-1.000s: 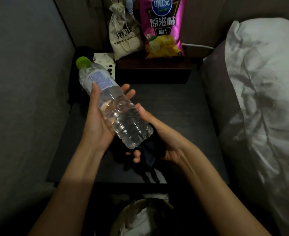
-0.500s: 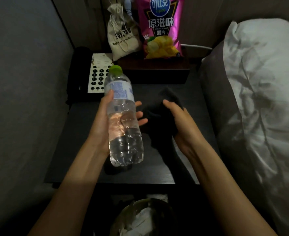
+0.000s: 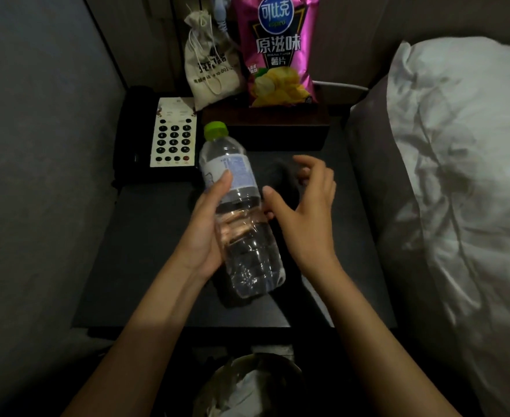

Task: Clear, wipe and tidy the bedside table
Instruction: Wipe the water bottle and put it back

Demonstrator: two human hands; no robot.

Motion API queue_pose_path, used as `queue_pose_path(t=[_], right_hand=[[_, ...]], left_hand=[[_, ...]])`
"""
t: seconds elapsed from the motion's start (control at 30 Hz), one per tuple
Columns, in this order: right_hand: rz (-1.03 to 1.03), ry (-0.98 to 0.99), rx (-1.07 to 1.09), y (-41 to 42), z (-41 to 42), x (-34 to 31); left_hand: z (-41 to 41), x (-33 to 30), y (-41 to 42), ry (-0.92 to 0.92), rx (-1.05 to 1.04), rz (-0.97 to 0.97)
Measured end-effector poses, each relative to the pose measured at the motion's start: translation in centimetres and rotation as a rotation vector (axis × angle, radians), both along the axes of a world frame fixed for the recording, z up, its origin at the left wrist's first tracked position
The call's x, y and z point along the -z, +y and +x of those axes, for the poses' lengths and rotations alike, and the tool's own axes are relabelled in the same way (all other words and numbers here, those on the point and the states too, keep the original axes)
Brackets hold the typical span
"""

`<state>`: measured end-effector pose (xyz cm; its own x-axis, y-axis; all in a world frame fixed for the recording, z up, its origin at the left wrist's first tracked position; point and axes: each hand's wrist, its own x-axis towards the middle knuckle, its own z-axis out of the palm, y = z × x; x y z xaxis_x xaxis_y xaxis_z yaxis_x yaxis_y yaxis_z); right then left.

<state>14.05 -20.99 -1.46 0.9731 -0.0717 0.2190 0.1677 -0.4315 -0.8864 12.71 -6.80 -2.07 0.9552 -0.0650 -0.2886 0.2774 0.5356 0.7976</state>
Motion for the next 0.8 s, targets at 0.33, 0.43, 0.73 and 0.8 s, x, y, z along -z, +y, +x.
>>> queue_pose_path(t=[0.33,0.43,0.73,0.8], right_hand=[[-0.041,0.240,-0.289,1.8,-1.3,0.2],[0.234,0.270,-0.229,0.8,-0.6,0.4],[0.525,0.141,-0.055,-3.5,2.8,0.2],[0.440,0.101,-0.026,-5.0,3.6,0.4]], left_hand=[[0.2,-0.9,-0.5,-0.103,-0.155,0.020],[0.3,-1.1,-0.4,-0.156,-0.100,-0.042],[0.3,-0.7,1.0,-0.111,-0.125,-0.119],[0.1,-0.5,1.3,-0.106,-0.104,-0.098]])
